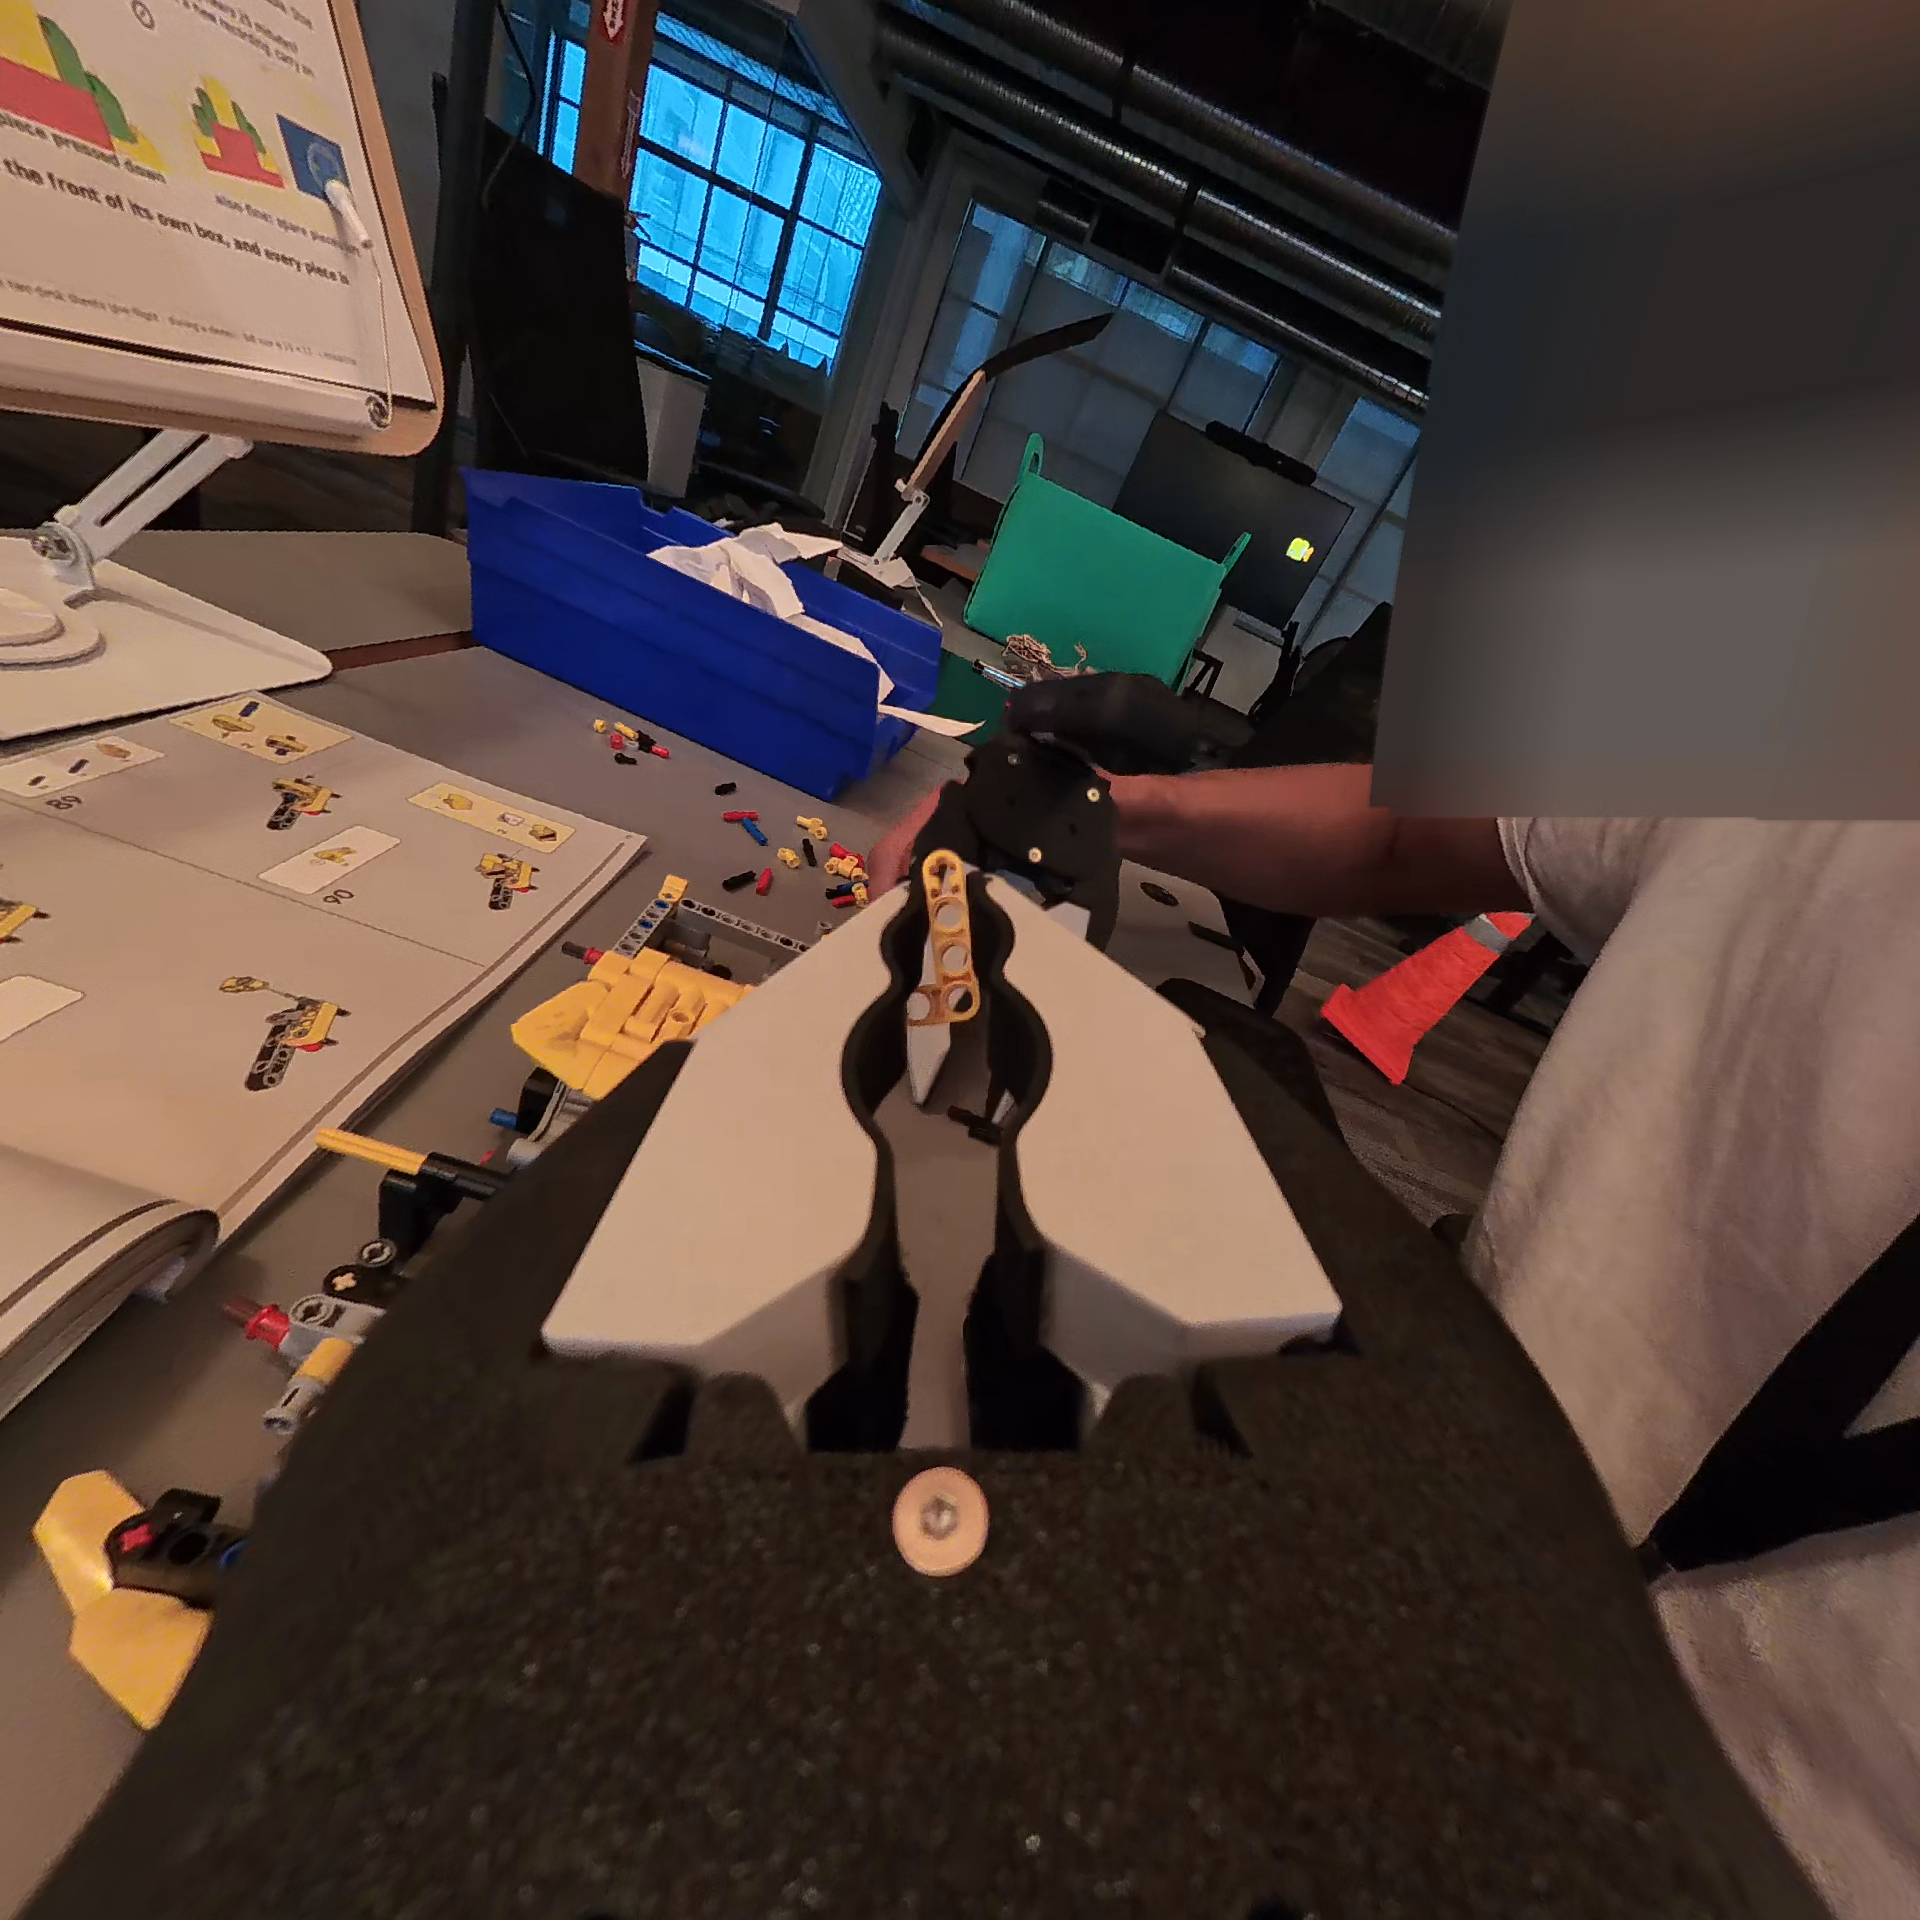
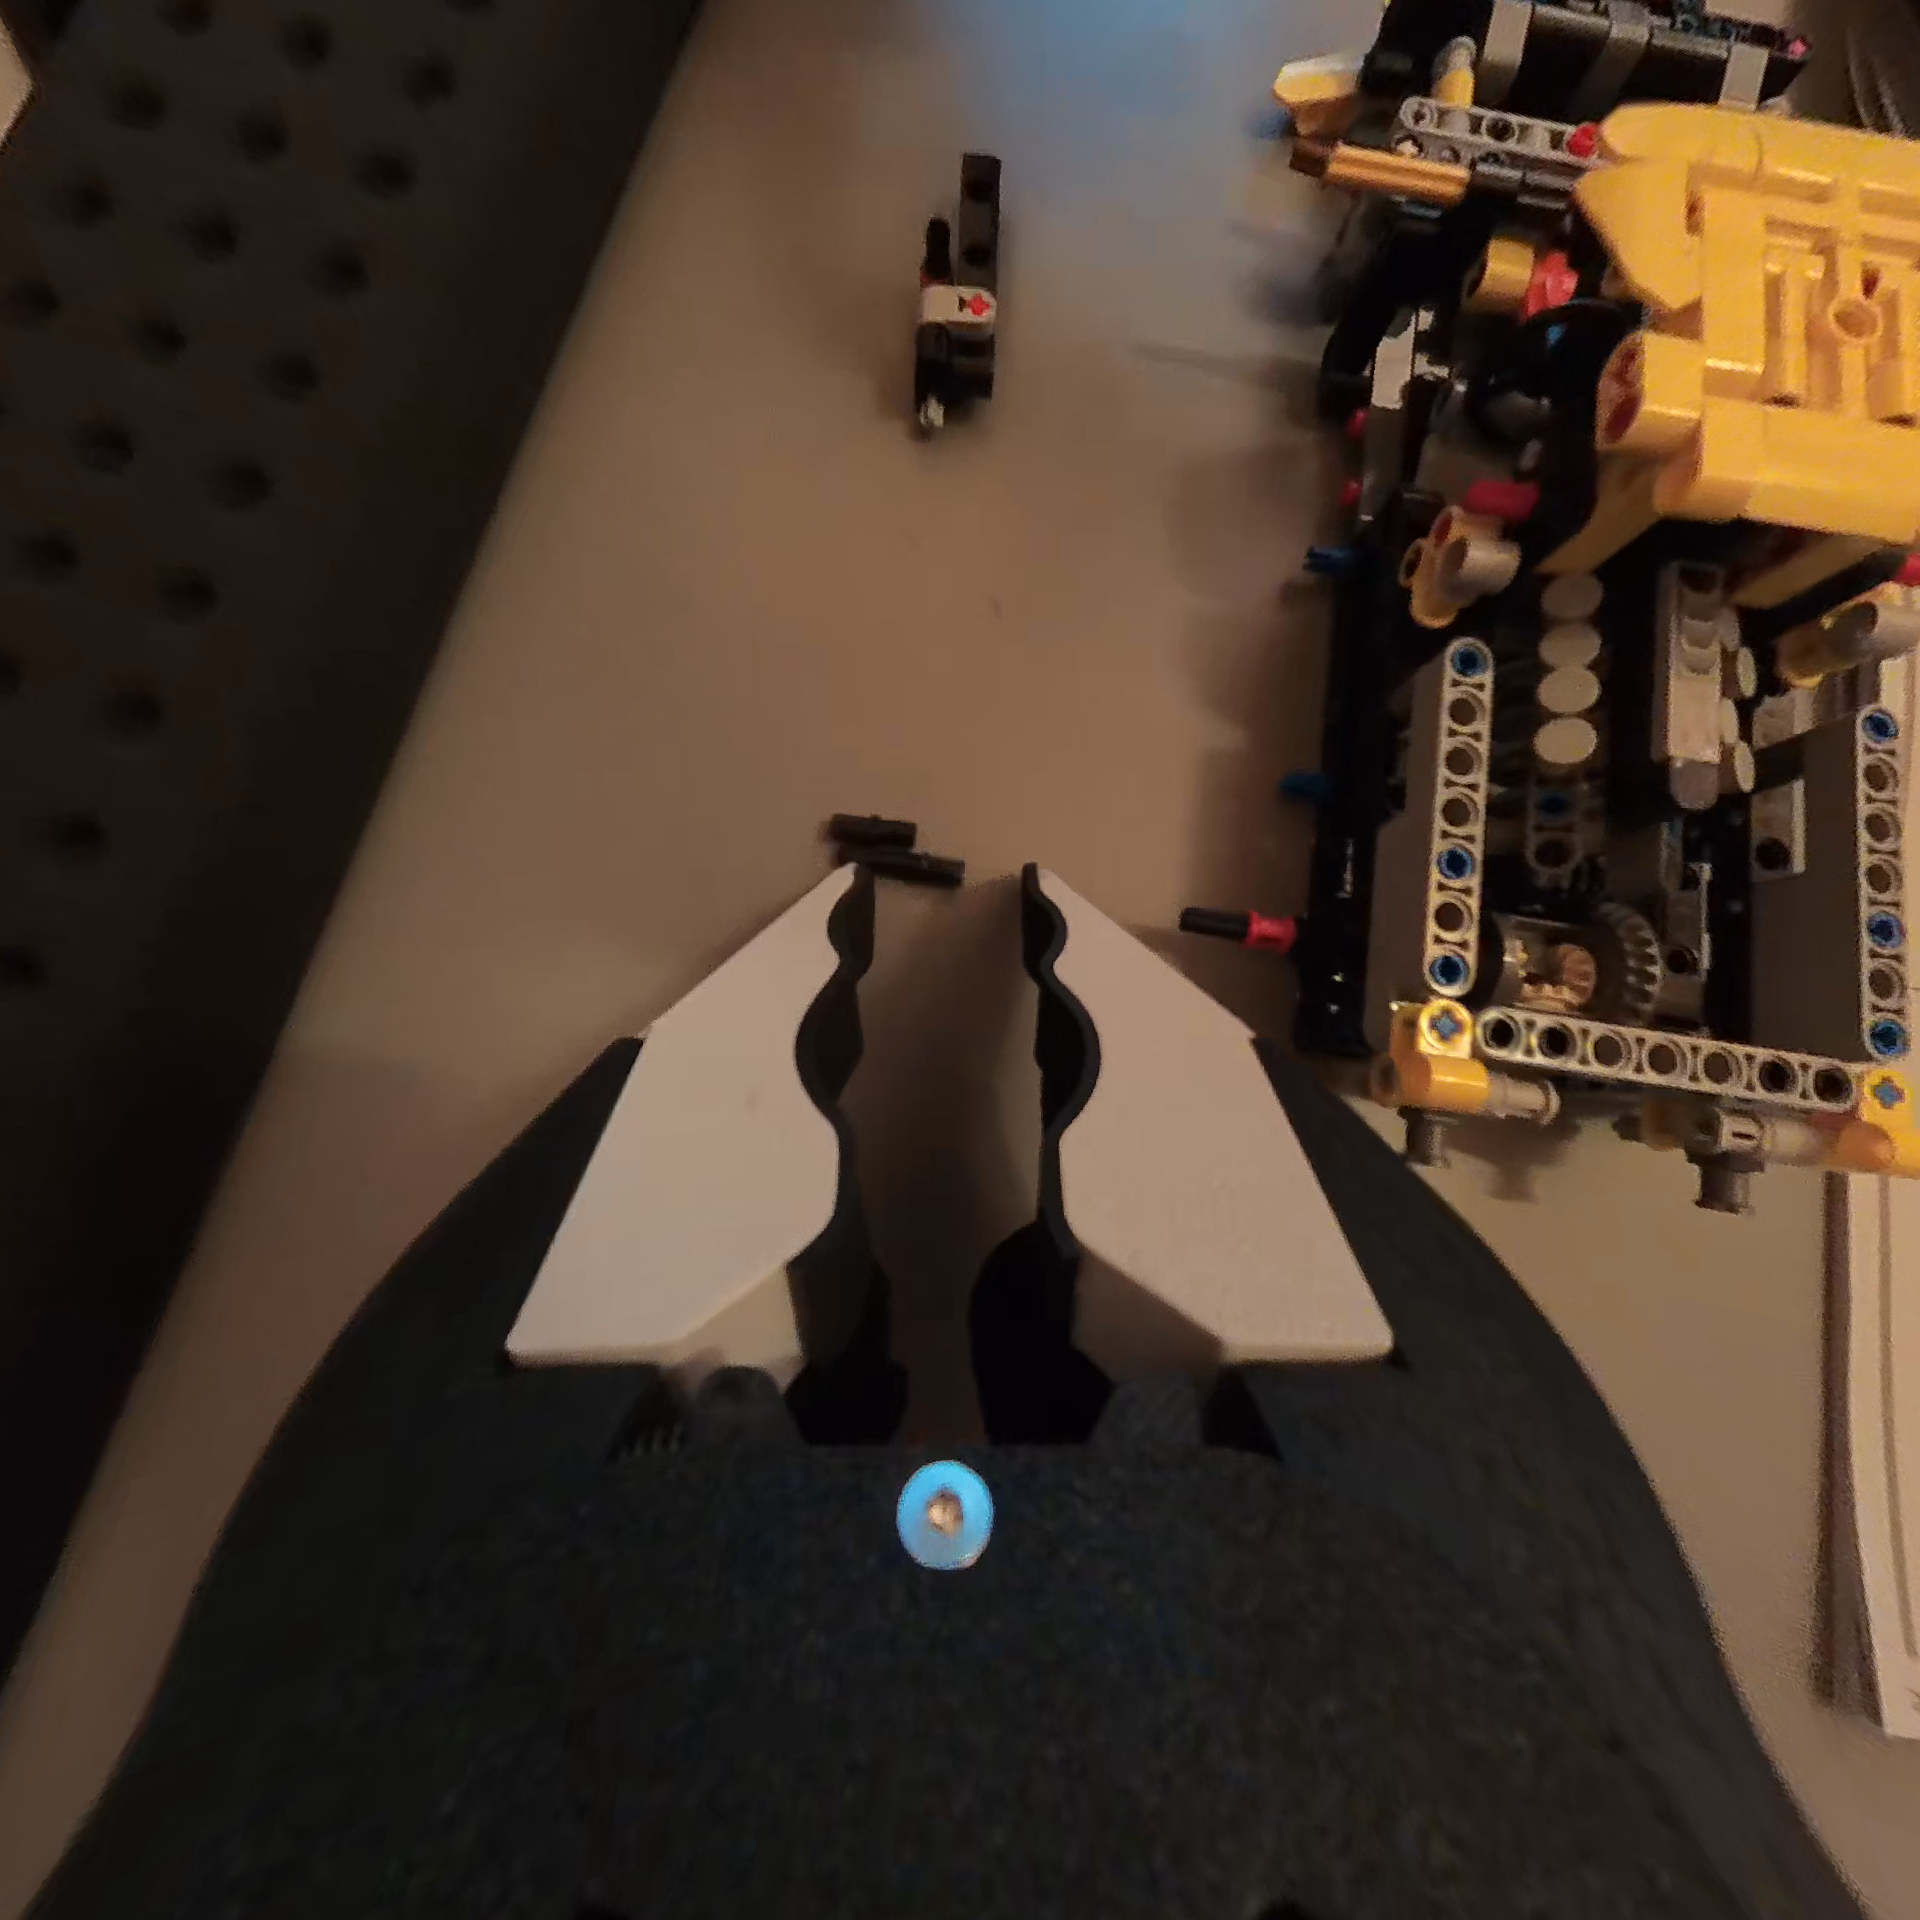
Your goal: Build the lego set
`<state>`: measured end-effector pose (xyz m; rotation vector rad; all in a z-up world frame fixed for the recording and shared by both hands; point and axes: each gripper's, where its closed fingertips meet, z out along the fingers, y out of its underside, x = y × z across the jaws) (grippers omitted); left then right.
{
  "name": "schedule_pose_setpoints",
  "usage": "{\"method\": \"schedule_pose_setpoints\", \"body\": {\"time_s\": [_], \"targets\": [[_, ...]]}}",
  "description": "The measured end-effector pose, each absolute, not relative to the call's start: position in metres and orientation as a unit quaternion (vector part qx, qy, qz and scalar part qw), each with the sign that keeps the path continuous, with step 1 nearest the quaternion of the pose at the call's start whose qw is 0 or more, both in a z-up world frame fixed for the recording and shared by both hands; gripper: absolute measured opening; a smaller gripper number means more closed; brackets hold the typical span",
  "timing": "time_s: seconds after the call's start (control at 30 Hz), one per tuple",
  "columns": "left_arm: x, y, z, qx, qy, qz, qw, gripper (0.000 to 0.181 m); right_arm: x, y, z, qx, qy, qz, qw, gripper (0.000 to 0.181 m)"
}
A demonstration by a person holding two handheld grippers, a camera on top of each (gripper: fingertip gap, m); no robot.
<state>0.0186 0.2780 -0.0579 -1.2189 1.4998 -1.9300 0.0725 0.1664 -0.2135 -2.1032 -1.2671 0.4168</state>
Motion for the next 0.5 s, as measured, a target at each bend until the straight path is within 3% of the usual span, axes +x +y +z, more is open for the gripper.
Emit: {"method": "schedule_pose_setpoints", "body": {"time_s": [0.5], "targets": [[0.017,0.272,-0.054,-0.428,0.541,-0.695,0.201,0.007,0.068,0.156,-0.214,-0.808,-0.458,0.158,0.336,0.01]]}}
